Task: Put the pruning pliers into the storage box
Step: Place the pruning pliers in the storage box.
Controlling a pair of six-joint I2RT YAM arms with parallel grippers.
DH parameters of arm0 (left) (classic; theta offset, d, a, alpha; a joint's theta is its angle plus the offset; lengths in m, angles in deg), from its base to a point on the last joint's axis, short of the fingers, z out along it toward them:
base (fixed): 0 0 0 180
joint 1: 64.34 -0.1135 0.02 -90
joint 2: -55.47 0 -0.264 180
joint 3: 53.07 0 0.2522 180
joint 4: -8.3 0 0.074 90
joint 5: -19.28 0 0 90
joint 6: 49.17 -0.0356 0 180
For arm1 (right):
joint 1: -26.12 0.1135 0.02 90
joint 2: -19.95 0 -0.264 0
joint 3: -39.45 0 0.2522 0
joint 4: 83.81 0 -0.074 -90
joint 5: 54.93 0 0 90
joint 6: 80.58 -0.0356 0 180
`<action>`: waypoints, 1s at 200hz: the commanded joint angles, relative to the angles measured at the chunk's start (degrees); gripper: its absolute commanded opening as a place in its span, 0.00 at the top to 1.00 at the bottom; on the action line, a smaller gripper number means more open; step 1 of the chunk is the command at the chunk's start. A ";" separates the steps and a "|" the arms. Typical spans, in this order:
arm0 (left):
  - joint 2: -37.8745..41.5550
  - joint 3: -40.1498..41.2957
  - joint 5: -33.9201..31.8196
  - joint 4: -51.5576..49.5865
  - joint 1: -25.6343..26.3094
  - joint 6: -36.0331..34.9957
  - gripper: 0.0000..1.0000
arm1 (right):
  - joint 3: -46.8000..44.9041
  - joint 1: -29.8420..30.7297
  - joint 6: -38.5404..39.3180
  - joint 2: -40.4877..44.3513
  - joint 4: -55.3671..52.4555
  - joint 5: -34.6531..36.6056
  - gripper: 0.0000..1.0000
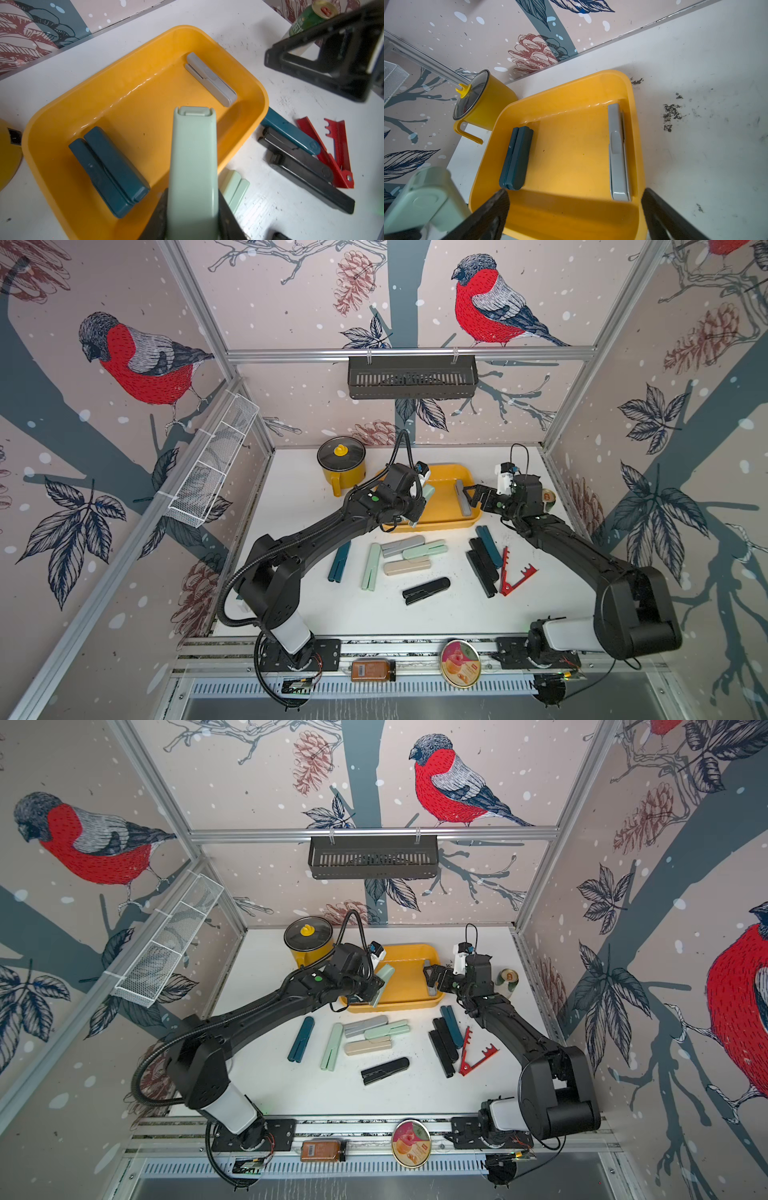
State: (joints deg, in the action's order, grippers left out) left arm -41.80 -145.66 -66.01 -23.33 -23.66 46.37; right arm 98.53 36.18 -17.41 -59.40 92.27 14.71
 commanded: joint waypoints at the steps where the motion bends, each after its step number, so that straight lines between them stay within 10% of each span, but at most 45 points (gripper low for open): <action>1: -4.27 -3.98 4.09 3.86 -1.66 4.57 0.91 | 1.38 0.04 0.30 -0.71 -0.99 0.87 0.00; 72: -18.42 -8.93 21.87 12.72 -9.57 21.28 0.92 | 4.23 0.48 -0.26 -3.24 -4.30 2.58 0.01; 137: -27.59 -13.94 21.23 10.76 -10.53 28.89 0.89 | 7.84 2.77 -0.27 -6.43 -7.29 5.11 0.00; 200: -31.07 -16.34 20.20 9.82 -11.84 32.98 0.53 | 18.54 8.25 -3.75 -14.93 -15.14 12.11 0.00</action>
State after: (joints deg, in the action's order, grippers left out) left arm -73.27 -161.55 -45.44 -15.22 -34.76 76.84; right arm 113.76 43.31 -18.32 -71.55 81.19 22.88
